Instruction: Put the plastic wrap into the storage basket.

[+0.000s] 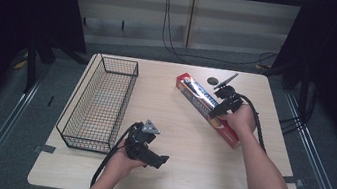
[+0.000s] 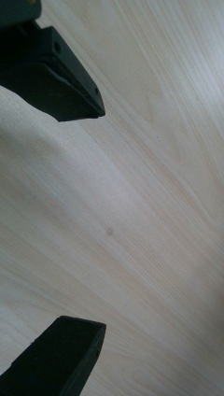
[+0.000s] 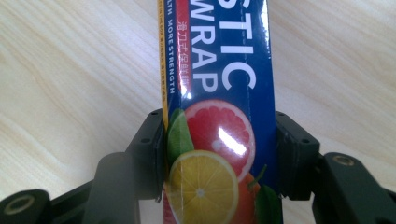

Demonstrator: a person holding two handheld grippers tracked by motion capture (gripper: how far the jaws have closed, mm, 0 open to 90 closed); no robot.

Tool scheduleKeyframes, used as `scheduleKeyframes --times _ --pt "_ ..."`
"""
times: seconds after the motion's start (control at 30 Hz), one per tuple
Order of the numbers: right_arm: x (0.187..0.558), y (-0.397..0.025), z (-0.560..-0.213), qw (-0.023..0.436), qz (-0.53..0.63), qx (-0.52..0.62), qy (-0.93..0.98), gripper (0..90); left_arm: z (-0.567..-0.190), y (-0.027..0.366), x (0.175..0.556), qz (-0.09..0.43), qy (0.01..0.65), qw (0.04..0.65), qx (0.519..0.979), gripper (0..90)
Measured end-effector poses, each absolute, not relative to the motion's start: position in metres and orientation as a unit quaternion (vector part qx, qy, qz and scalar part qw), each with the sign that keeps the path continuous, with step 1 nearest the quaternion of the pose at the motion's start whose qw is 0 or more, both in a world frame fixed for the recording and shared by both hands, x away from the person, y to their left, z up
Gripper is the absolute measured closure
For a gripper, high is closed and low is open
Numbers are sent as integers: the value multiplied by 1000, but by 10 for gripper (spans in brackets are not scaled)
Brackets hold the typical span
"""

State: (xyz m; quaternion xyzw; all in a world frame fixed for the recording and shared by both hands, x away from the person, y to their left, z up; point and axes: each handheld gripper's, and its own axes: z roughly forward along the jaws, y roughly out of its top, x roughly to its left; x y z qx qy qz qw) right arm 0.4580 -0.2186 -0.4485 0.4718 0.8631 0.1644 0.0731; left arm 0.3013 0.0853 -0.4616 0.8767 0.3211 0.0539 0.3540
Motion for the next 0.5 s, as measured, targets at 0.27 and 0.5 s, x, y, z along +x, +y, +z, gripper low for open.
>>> scheduleKeyframes --times 0.27,0.5 --pt "447 -218 -435 74 183 452 870 454 -462 84 301 48 315 346 882 1" --pt "435 -221 -420 75 206 437 872 456 -460 82 301 49 313 351 881 1"
